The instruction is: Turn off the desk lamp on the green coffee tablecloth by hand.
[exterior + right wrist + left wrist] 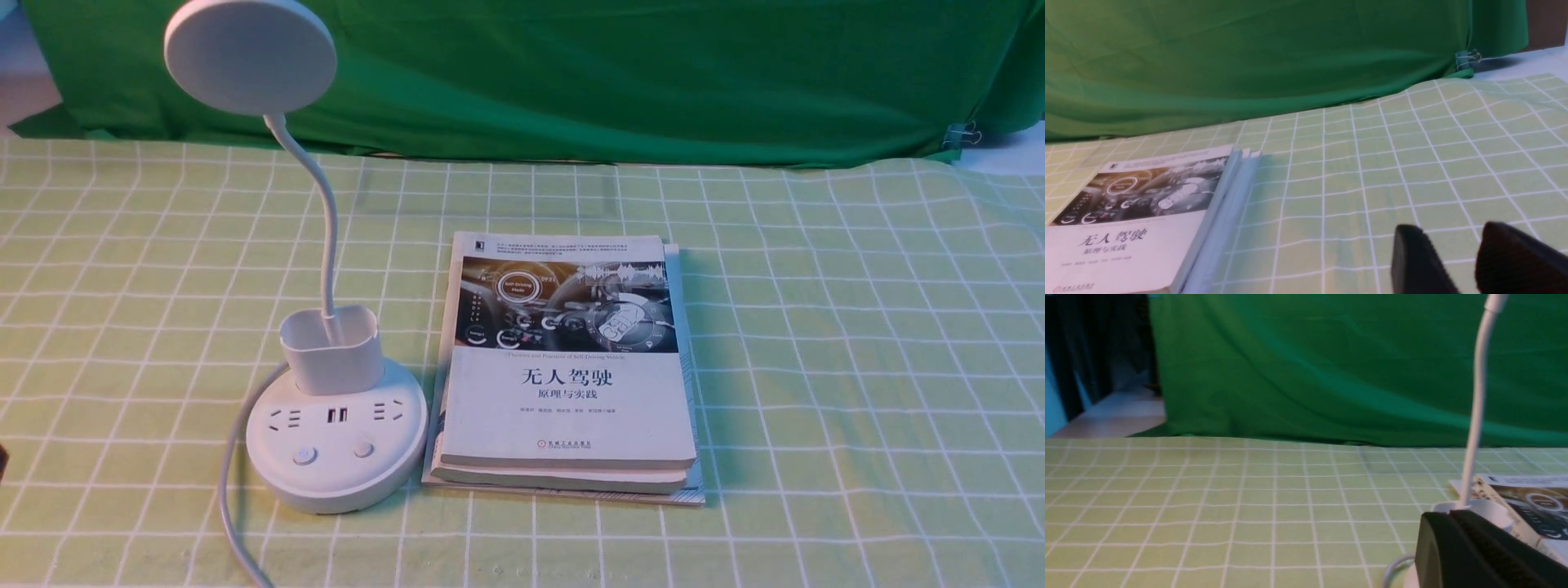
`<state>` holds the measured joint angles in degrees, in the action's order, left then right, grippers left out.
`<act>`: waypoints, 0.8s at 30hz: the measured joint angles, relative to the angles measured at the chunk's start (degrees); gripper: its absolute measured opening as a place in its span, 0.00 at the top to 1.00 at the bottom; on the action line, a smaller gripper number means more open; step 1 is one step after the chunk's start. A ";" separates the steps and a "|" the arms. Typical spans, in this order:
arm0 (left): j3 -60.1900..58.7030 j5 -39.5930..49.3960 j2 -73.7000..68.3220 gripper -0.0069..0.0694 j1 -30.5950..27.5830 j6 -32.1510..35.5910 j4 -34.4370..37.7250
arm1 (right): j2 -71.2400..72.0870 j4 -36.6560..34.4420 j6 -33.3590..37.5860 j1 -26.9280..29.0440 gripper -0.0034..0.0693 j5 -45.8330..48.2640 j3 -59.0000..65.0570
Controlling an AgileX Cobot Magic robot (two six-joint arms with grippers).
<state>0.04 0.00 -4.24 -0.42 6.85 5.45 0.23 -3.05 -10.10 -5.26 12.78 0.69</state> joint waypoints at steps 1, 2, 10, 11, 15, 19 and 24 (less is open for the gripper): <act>-0.08 0.00 0.33 0.91 -0.13 -0.13 0.00 | 0.00 0.00 0.00 0.00 0.63 0.00 0.00; -0.35 1.72 2.51 0.91 -0.56 -0.99 0.00 | 0.00 0.00 0.00 0.00 0.63 0.00 0.00; -0.45 13.70 4.33 0.91 -0.68 -3.88 0.00 | 0.00 0.00 0.00 0.00 0.63 0.00 0.00; -0.45 13.80 4.33 0.91 -0.68 -3.88 0.00 | 0.00 0.00 0.00 0.00 0.63 0.00 0.00; -0.45 14.04 4.38 0.91 -0.68 -3.88 0.00 | 0.00 0.00 0.00 0.00 0.63 0.00 0.00; -0.45 14.04 4.38 0.91 -0.68 -3.88 -0.19 | 0.00 0.00 0.00 0.00 0.63 0.00 0.00; -0.45 14.04 4.38 0.91 -0.68 -3.88 -1.21 | 0.00 0.00 0.00 0.00 0.63 0.00 0.00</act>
<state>-0.42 14.04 0.13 -1.10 2.97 4.23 0.23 -3.05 -10.10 -5.26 12.78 0.69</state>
